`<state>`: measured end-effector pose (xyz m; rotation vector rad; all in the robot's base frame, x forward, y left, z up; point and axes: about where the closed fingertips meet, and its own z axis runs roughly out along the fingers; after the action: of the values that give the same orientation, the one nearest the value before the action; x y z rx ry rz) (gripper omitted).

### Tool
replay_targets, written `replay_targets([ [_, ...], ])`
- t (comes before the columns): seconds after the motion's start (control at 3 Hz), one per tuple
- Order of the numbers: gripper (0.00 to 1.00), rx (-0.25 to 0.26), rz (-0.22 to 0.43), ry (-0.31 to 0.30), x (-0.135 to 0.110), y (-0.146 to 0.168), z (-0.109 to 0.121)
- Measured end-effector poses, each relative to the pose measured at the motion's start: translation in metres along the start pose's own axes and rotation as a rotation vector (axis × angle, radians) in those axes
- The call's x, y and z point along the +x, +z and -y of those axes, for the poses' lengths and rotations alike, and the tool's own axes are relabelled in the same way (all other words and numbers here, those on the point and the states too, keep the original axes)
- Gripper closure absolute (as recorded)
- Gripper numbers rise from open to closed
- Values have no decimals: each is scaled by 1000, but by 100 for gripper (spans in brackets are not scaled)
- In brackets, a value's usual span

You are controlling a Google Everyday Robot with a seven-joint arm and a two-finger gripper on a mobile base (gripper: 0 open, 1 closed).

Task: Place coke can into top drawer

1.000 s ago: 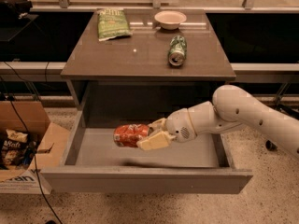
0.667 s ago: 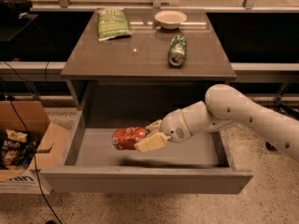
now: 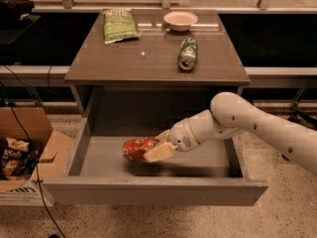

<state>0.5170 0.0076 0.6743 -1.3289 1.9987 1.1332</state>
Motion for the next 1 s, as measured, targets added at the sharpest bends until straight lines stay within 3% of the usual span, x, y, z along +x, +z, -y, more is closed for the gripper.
replay_targets([
  [0.67,50,75,-39,29,15,7,27],
  [1.0,27,70,-39,27,15,9,26],
])
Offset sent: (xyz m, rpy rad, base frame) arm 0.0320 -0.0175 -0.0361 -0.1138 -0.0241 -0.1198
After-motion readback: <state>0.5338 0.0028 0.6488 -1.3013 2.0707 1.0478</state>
